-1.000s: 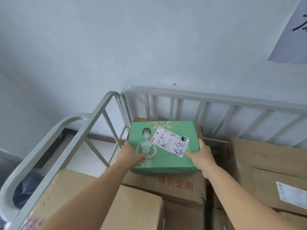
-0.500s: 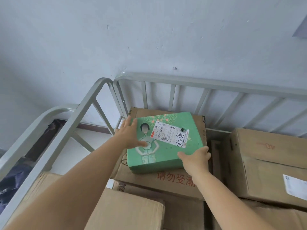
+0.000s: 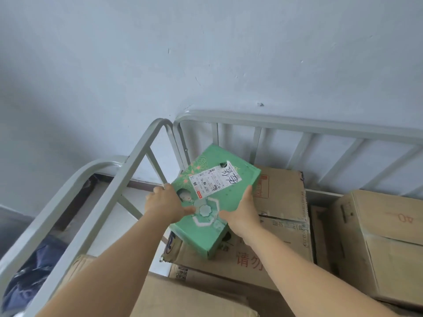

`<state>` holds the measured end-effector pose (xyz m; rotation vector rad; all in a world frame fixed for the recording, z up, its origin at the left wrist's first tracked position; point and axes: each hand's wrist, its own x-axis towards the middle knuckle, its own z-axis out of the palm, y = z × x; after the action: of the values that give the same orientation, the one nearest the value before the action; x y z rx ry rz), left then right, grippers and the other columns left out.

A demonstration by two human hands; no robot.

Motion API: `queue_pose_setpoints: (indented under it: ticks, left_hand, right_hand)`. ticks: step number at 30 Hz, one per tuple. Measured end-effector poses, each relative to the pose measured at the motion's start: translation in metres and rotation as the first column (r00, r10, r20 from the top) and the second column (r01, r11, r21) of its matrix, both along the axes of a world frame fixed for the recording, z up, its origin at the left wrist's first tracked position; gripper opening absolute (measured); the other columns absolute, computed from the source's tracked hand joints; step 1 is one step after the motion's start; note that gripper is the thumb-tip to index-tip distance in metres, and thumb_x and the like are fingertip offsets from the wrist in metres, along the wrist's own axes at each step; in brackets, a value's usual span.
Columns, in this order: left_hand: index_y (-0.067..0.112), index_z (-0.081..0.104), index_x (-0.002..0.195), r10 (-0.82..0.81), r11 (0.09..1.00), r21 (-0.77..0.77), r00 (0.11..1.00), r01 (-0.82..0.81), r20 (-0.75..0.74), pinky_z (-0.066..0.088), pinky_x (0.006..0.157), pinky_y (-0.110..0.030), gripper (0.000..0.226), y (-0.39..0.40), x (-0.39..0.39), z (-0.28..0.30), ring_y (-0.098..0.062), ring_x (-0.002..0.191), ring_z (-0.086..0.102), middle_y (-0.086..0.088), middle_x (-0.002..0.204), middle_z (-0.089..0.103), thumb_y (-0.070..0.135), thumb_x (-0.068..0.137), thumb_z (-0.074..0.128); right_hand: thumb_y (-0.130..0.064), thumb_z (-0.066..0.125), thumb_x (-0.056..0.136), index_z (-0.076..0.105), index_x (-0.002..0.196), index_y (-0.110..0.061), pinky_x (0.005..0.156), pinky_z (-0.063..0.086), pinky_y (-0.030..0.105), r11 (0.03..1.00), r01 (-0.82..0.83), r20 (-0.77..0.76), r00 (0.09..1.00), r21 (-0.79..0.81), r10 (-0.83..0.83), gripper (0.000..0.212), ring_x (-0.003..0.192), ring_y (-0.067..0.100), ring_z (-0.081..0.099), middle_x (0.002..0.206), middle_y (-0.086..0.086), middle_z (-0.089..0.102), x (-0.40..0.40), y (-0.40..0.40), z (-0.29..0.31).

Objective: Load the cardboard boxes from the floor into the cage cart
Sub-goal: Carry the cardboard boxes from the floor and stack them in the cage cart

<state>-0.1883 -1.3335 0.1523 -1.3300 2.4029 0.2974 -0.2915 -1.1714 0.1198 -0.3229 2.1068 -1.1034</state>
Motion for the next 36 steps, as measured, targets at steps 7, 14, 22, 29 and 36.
queue_pose_setpoints:
  ticks: [7, 14, 22, 29, 36]
  left_hand:
    - [0.008, 0.053, 0.117, 0.011, 0.998, 0.057, 0.999, -0.008, -0.045, 0.046, 0.069, -0.030, 0.079, -0.002, 0.017, -0.010, -0.021, 0.088, 0.057, -0.006, 0.103, 0.058, 0.066, 0.066, 0.072]
    - [-0.001, 0.028, 0.138, 0.114, 0.979, 0.183, 0.983, -0.087, -0.143, 0.041, 0.072, -0.028, 0.091, 0.008, 0.016, -0.011, -0.026, 0.103, 0.058, -0.011, 0.117, 0.060, 0.044, 0.076, 0.077]
    - [0.003, 0.009, 0.149, 0.060, 0.969, 0.248, 0.984, -0.017, -0.167, 0.047, 0.094, -0.036, 0.110, -0.004, 0.021, 0.000, -0.030, 0.119, 0.053, -0.014, 0.136, 0.051, 0.043, 0.075, 0.079]
    - [0.004, 0.008, 0.150, -0.007, 0.977, 0.208, 0.983, 0.046, -0.182, 0.046, 0.098, -0.039, 0.105, 0.008, 0.026, 0.007, -0.030, 0.123, 0.050, -0.014, 0.143, 0.041, 0.043, 0.078, 0.075]
    - [0.010, 0.005, 0.154, -0.278, 0.957, 0.036, 0.945, 0.288, -0.173, 0.028, 0.114, -0.037, 0.090, 0.045, 0.029, 0.046, -0.023, 0.145, 0.022, -0.006, 0.159, 0.018, 0.048, 0.091, 0.057]
  right_hand:
    - [-0.018, 0.074, 0.083, 0.008, 0.154, -0.021, 0.099, 0.048, 0.038, 0.985, -0.140, -0.148, 0.977, 0.100, 0.154, 0.097, 0.128, 0.026, 0.049, 0.159, 0.001, 0.025, -0.020, -0.033, 0.004]
    - [-0.020, 0.067, 0.090, -0.002, 0.156, -0.023, 0.101, 0.044, 0.033, 0.965, -0.209, -0.155, 0.960, 0.160, 0.234, 0.096, 0.138, 0.028, 0.039, 0.163, 0.001, 0.013, -0.013, -0.032, 0.004]
    - [-0.017, 0.070, 0.089, -0.017, 0.154, -0.019, 0.115, 0.027, 0.036, 0.947, -0.228, -0.103, 0.961, 0.229, 0.256, 0.109, 0.148, 0.027, 0.020, 0.164, 0.000, -0.010, 0.011, -0.026, 0.009]
    - [-0.027, 0.069, 0.090, -0.016, 0.155, -0.017, 0.116, 0.026, 0.036, 0.924, -0.270, -0.126, 0.942, 0.271, 0.312, 0.107, 0.148, 0.026, 0.019, 0.164, 0.002, -0.011, 0.015, -0.019, 0.023]
    - [-0.042, 0.054, 0.096, -0.004, 0.157, -0.012, 0.121, 0.009, 0.040, 0.834, -0.334, -0.352, 0.790, 0.440, 0.502, 0.089, 0.151, 0.023, -0.003, 0.164, 0.006, -0.009, 0.026, 0.022, 0.062]
